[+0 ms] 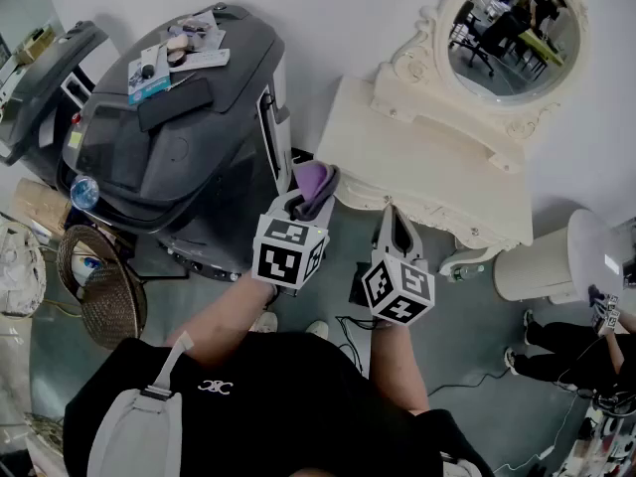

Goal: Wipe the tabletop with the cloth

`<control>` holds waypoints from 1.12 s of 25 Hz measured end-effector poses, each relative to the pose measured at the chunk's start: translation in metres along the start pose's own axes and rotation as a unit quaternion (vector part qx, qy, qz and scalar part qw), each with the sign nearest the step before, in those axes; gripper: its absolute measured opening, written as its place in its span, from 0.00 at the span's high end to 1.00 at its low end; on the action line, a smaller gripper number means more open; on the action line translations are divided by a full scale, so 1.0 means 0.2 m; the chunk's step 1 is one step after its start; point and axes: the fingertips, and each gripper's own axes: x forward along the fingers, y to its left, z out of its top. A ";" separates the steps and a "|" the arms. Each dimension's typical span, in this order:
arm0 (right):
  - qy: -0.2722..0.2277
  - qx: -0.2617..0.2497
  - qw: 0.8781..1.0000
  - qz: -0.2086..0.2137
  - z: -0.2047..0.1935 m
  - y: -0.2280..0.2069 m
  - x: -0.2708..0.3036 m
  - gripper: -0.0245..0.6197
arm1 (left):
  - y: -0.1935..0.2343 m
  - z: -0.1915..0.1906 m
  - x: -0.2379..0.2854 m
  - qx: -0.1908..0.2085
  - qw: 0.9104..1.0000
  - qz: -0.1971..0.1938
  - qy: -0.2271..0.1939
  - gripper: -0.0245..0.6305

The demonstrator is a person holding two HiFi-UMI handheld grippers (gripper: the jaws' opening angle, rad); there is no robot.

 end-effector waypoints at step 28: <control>0.031 -0.009 0.996 0.078 -0.02 -0.31 -0.11 0.94 | -0.28 -0.11 0.11 -0.019 0.997 0.070 0.020 0.81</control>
